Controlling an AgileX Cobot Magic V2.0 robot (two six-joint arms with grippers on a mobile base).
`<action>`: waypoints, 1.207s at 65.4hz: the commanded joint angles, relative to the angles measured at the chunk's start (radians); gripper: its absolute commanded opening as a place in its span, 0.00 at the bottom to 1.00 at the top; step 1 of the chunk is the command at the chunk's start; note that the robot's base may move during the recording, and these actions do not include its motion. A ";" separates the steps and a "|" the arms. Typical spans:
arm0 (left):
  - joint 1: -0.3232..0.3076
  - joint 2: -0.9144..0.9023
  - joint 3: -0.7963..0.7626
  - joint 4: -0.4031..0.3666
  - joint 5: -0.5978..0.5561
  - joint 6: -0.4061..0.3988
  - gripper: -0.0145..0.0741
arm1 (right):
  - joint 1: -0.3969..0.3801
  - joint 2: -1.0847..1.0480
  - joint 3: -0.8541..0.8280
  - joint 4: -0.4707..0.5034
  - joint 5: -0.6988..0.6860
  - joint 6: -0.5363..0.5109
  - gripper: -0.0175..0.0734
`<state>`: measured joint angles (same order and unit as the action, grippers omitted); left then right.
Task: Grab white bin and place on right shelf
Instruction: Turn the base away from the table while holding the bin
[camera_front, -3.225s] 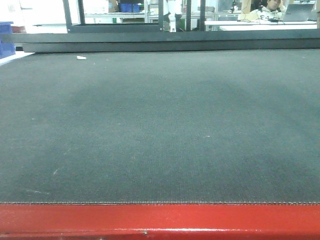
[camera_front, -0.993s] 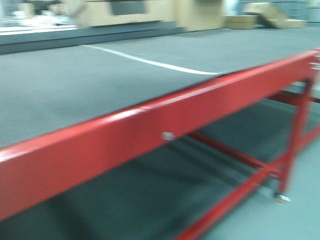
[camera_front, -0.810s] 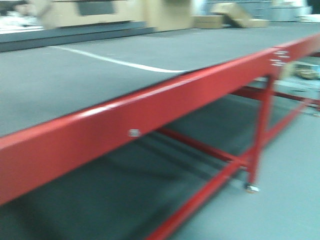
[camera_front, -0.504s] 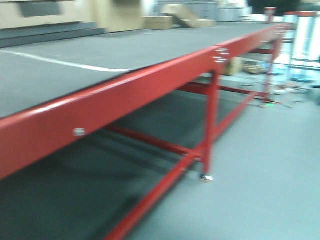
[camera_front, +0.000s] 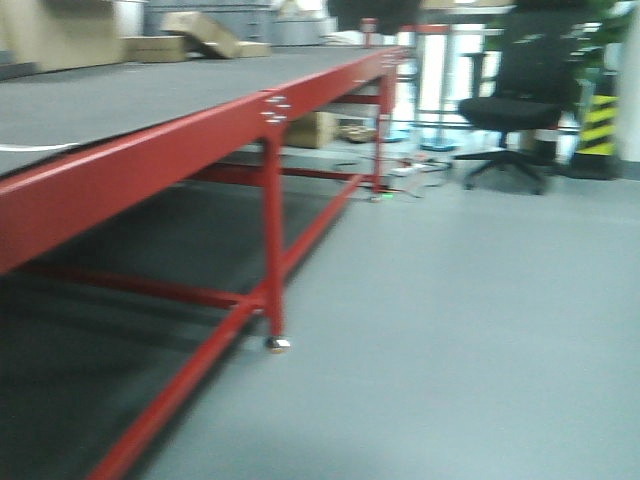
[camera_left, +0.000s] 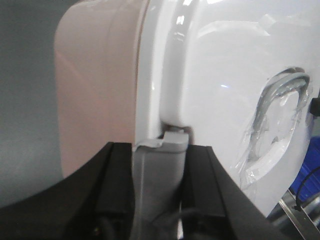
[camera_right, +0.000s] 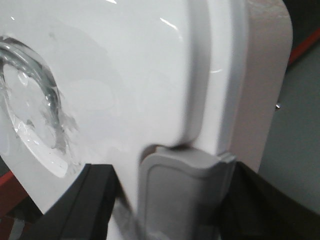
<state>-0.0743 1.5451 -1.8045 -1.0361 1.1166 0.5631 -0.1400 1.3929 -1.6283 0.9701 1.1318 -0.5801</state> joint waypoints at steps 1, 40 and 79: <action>-0.071 -0.039 -0.022 -0.167 0.199 0.030 0.02 | 0.061 -0.054 -0.040 0.336 0.160 -0.028 0.27; -0.071 -0.039 -0.022 -0.167 0.199 0.030 0.02 | 0.061 -0.054 -0.040 0.336 0.160 -0.028 0.27; -0.071 -0.039 -0.022 -0.167 0.199 0.030 0.02 | 0.061 -0.054 -0.040 0.336 0.160 -0.028 0.27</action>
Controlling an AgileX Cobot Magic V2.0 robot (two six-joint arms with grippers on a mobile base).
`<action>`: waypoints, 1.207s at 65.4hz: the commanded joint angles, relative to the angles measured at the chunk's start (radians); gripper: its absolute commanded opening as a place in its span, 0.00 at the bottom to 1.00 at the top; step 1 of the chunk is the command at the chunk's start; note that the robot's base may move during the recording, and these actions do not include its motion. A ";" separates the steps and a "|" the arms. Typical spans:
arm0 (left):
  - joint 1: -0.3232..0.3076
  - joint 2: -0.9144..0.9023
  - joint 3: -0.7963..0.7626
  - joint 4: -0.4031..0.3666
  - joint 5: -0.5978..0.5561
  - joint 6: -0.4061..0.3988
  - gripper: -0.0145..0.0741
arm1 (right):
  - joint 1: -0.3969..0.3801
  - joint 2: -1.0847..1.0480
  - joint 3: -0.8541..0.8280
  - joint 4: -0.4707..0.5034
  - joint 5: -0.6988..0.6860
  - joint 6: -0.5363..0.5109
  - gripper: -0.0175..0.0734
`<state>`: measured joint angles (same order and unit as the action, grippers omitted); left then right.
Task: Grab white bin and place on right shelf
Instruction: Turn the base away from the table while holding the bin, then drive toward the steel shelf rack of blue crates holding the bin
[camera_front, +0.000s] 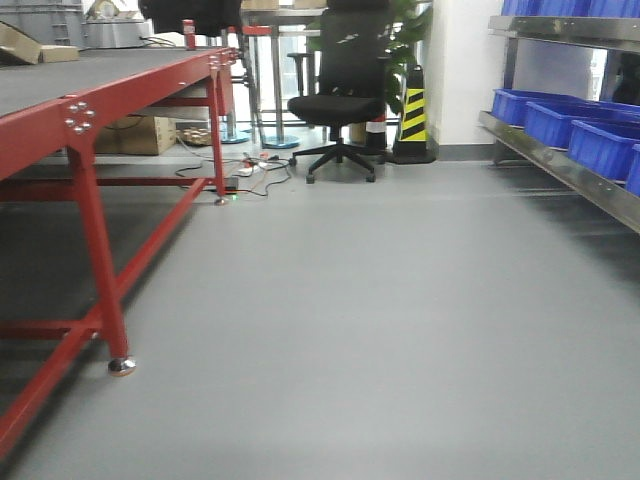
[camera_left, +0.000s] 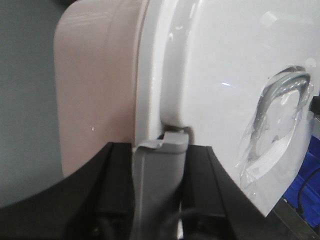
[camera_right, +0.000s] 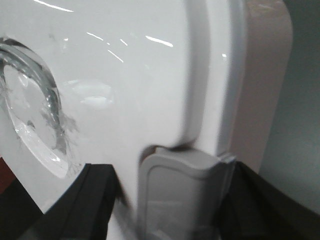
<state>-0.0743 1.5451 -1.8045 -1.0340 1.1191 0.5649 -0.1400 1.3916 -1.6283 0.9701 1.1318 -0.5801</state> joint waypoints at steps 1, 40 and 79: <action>-0.071 -0.039 -0.022 -0.169 0.197 0.028 0.02 | 0.061 -0.052 -0.040 0.336 0.160 -0.028 0.27; -0.071 -0.039 -0.022 -0.169 0.197 0.028 0.02 | 0.061 -0.052 -0.040 0.337 0.160 -0.028 0.27; -0.071 -0.039 -0.022 -0.175 0.197 0.028 0.02 | 0.061 -0.052 -0.040 0.337 0.160 -0.028 0.27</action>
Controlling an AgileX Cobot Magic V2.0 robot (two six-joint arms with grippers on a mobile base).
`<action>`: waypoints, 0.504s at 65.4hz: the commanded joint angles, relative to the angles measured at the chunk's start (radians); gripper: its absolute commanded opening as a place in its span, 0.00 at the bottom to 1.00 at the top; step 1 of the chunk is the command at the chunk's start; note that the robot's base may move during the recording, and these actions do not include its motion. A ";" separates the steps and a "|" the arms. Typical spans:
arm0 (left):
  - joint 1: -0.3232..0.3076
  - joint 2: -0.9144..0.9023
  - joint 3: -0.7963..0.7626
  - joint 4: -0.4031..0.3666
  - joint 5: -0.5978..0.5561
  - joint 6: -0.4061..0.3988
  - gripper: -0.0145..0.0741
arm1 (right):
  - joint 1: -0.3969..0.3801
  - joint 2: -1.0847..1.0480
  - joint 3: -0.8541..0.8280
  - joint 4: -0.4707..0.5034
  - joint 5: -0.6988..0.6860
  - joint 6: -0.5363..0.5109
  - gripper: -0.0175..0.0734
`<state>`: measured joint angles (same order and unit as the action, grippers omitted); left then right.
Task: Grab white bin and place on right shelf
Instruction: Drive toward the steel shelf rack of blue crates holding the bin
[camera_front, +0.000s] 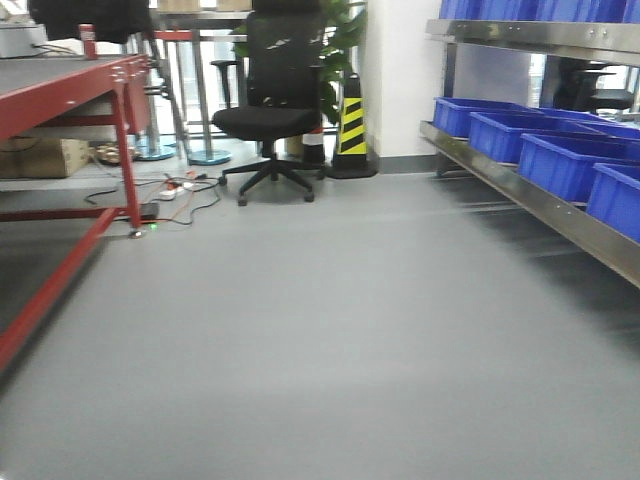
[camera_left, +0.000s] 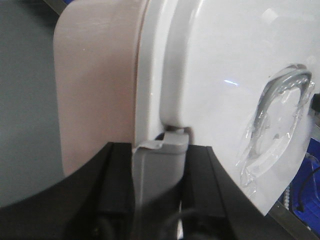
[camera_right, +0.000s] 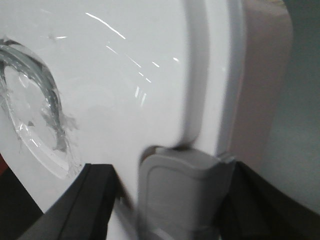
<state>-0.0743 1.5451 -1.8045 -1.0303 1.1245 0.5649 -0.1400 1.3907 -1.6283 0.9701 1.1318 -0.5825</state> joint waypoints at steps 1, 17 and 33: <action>-0.071 -0.039 -0.022 -0.179 0.191 0.028 0.02 | 0.061 -0.051 -0.040 0.337 0.160 -0.025 0.27; -0.071 -0.039 -0.022 -0.179 0.191 0.028 0.02 | 0.061 -0.051 -0.040 0.337 0.160 -0.025 0.27; -0.071 -0.039 -0.022 -0.179 0.191 0.028 0.02 | 0.061 -0.051 -0.040 0.337 0.158 -0.025 0.27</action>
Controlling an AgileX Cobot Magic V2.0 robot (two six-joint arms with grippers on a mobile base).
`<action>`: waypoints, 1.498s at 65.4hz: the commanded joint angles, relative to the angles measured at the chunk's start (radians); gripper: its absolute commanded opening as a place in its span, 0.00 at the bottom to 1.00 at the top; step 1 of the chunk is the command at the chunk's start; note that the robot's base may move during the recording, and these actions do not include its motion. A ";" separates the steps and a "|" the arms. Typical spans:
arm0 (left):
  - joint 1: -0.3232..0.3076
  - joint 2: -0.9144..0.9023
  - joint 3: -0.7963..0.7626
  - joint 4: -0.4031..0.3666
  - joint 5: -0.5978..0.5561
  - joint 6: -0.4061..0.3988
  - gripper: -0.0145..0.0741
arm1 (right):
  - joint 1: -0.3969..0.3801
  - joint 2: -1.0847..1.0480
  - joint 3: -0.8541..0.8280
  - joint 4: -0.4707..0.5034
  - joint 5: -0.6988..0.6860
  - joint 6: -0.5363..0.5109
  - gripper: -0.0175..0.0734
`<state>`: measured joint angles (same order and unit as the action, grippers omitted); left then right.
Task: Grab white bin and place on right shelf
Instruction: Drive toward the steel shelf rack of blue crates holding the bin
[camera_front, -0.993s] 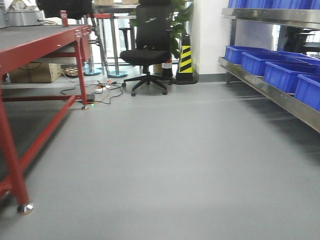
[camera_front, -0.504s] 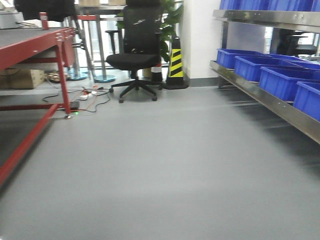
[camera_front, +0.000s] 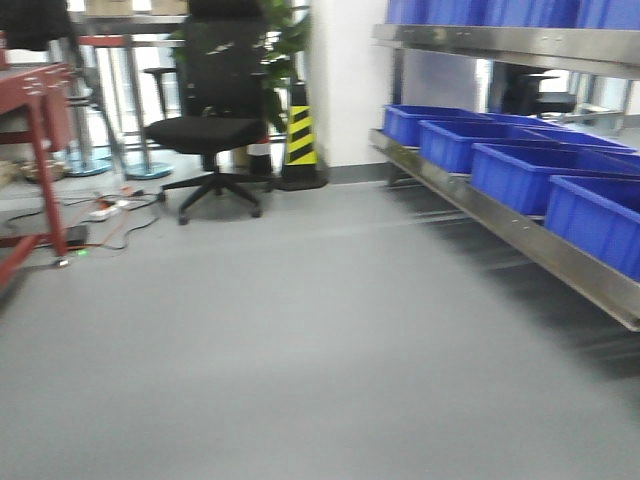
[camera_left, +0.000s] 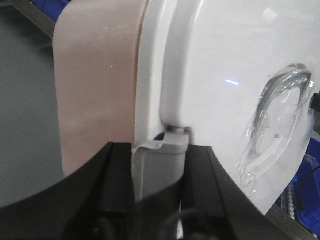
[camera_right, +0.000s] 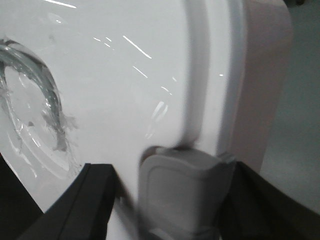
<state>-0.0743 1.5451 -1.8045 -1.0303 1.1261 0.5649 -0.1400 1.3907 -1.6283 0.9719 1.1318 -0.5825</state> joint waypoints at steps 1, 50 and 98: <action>-0.071 -0.039 -0.022 -0.179 0.188 0.028 0.02 | 0.061 -0.051 -0.040 0.335 0.158 -0.025 0.27; -0.071 -0.039 -0.022 -0.179 0.182 0.028 0.02 | 0.060 -0.051 -0.040 0.335 0.156 -0.025 0.27; -0.071 -0.039 -0.022 -0.179 0.182 0.028 0.02 | 0.060 -0.051 -0.040 0.335 0.156 -0.025 0.27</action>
<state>-0.0743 1.5451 -1.8045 -1.0303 1.1303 0.5649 -0.1400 1.3907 -1.6283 0.9719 1.1295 -0.5799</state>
